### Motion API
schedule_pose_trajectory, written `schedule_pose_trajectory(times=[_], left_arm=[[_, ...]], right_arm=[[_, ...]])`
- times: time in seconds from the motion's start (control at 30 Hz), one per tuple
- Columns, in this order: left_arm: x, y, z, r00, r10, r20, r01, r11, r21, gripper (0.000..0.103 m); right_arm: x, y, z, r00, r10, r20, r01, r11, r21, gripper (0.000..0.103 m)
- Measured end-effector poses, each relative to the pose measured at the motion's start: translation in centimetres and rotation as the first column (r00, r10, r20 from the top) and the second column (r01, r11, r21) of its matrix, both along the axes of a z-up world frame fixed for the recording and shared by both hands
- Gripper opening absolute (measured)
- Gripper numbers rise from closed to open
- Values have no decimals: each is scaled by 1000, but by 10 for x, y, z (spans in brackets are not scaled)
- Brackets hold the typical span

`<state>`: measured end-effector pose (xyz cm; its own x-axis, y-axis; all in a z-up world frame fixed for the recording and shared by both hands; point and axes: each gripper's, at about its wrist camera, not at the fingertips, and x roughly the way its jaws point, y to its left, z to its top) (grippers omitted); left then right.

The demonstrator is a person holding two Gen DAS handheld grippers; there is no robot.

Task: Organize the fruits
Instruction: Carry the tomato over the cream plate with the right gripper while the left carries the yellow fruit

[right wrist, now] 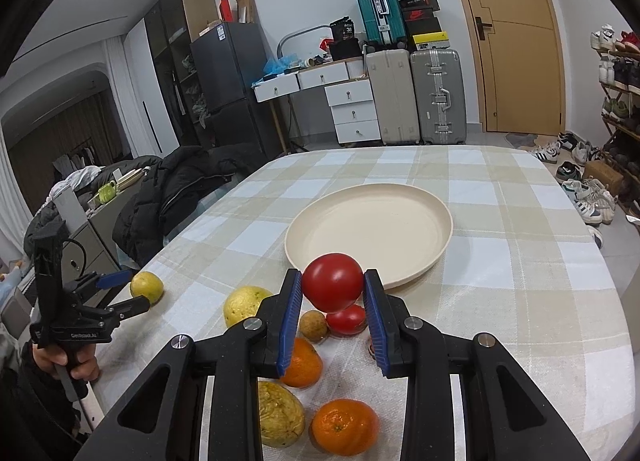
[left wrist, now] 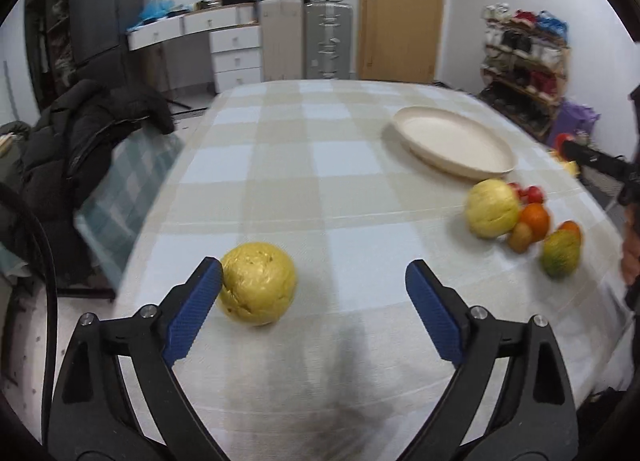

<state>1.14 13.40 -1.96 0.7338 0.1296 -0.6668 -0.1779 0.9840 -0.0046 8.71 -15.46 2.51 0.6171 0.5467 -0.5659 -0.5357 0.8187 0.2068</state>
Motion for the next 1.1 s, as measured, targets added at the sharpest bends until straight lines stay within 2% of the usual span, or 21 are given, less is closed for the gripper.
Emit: schedule_pose_trajectory(times=[0.07, 0.13, 0.2, 0.23, 0.27, 0.3, 0.43, 0.77, 1.1], left_arm=[[3, 14, -1, 1000, 27, -7, -27, 999, -23, 92], [14, 32, -7, 995, 84, -55, -87, 994, -61, 90], [22, 44, -18, 983, 124, -135, -136, 987, -90, 65], [25, 47, -24, 977, 125, -172, -144, 984, -101, 60], [24, 46, -23, 979, 125, -158, -140, 986, -88, 51], [23, 45, -24, 981, 110, -163, -126, 988, -91, 49], [26, 36, -25, 984, 95, -153, -106, 992, -66, 48], [33, -7, -2, 999, -16, -34, 13, 998, -69, 48], [61, -62, 31, 989, -117, 88, 122, 991, -55, 49]], right_arm=[[0, 3, 0, 1000, 8, -2, -8, 1000, -2, 32], [-1, 5, 1, 1000, 13, -1, -13, 1000, -1, 32], [-2, 8, 1, 1000, 19, 2, -19, 1000, -7, 32], [-3, 9, 1, 1000, 21, 5, -21, 1000, -11, 32], [-3, 8, 2, 1000, 22, 6, -22, 1000, -8, 32], [-4, 7, 3, 1000, 23, 7, -23, 1000, -1, 32], [-4, 8, 3, 1000, 25, 10, -25, 1000, -1, 32], [5, 4, -6, 1000, 14, -19, -14, 1000, -7, 32], [12, 0, -10, 999, -1, -34, 0, 1000, -14, 32]])
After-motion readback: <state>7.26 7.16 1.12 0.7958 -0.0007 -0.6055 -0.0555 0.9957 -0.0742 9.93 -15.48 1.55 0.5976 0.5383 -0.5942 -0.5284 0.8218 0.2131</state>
